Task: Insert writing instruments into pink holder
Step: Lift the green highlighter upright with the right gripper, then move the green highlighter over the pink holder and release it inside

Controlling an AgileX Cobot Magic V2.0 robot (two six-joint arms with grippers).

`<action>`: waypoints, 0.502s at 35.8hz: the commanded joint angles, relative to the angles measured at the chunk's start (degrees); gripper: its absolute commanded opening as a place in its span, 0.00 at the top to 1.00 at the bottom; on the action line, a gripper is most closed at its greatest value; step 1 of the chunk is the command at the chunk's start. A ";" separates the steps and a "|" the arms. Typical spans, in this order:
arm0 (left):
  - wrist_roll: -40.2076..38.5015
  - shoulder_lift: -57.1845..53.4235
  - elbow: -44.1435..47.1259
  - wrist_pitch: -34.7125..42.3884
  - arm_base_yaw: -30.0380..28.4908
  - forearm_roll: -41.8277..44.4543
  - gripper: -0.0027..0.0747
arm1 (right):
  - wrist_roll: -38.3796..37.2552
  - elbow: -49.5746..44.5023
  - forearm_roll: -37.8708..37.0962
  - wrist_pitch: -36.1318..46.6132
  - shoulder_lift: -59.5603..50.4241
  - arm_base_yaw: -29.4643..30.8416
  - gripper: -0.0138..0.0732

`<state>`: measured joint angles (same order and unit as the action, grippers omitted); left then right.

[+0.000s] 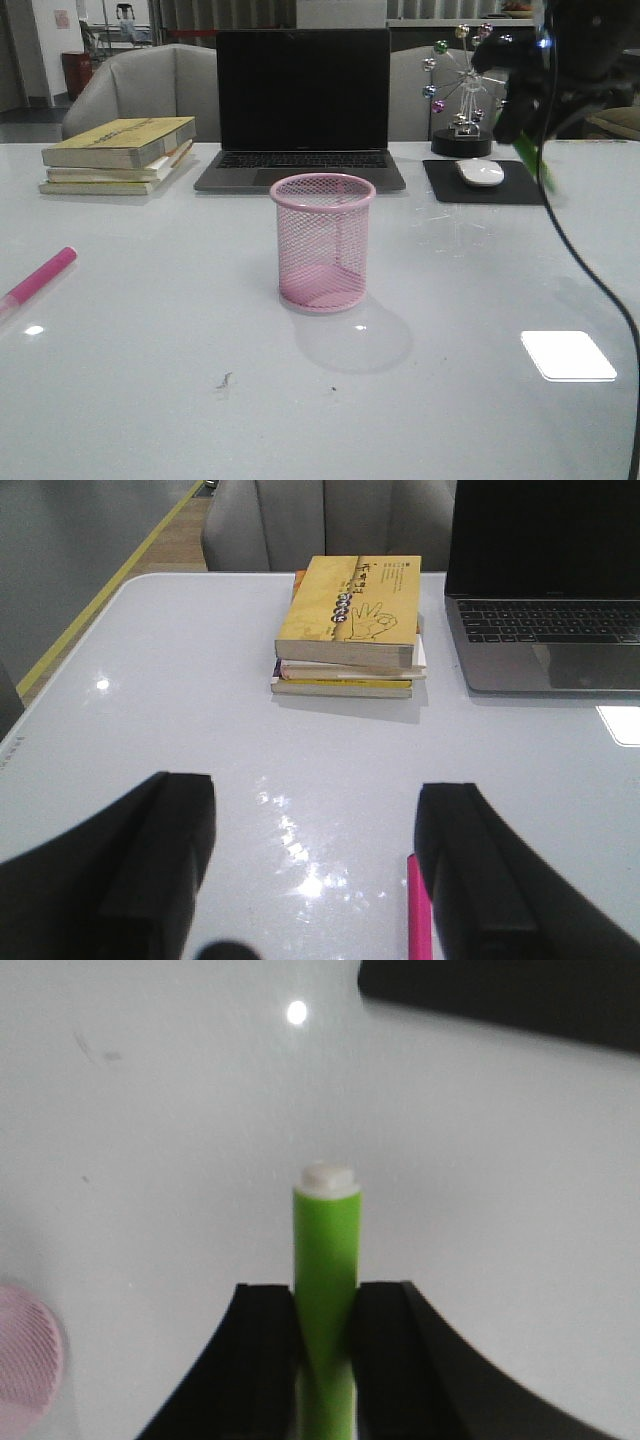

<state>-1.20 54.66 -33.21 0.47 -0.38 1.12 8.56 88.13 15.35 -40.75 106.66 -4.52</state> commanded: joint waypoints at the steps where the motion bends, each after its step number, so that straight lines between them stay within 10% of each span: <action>1: -0.52 -0.57 -2.16 4.85 0.00 -0.48 0.33 | 1.15 0.63 1.15 6.85 -7.77 -1.44 0.76; 18: -0.52 -0.57 -2.16 4.85 0.00 -0.48 0.33 | 4.24 -16.01 1.09 37.65 -19.70 -16.06 0.76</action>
<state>-1.20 54.66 -33.21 0.47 -0.38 1.12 12.01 73.73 15.91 -13.52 90.19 -18.44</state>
